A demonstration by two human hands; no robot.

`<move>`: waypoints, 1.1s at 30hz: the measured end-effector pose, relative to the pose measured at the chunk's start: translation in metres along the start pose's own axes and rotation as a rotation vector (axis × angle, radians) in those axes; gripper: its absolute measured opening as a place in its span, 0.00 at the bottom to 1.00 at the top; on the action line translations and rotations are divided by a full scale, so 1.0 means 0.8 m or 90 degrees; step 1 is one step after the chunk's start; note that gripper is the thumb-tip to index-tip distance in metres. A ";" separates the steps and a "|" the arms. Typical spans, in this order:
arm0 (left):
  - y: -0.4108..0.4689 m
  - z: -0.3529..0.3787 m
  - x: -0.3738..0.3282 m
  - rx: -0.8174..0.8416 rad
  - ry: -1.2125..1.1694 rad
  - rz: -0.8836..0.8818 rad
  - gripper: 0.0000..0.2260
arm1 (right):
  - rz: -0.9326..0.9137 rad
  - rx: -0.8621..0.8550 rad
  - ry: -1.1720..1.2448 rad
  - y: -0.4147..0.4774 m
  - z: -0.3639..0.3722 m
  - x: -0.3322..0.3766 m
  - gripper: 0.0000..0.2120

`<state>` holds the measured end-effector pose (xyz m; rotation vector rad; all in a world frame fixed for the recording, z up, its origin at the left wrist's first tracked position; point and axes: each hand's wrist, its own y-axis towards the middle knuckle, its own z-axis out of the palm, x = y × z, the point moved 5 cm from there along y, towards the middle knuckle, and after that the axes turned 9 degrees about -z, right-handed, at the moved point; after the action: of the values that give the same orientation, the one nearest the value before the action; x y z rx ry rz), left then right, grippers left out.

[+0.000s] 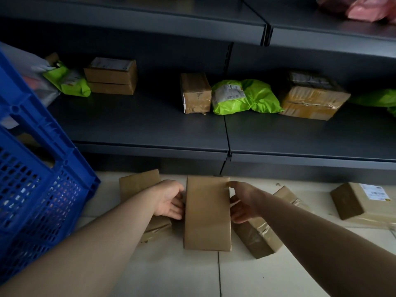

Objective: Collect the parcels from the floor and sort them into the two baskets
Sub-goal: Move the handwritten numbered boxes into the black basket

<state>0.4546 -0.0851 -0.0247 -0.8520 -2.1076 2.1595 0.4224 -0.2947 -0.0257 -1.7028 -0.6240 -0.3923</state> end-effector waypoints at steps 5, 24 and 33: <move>0.006 0.005 -0.001 0.012 -0.020 -0.001 0.16 | -0.061 -0.026 0.039 0.002 -0.008 0.013 0.27; -0.011 -0.002 -0.022 -0.026 -0.129 0.094 0.16 | -0.117 -0.047 0.092 -0.002 0.013 0.025 0.29; -0.005 -0.157 0.007 -0.508 -0.010 0.105 0.15 | -0.312 -0.019 0.155 0.006 0.088 0.082 0.12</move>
<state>0.4960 0.0335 -0.0167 -1.0533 -3.0333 1.3140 0.4722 -0.2147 -0.0074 -1.4867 -0.8548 -0.9439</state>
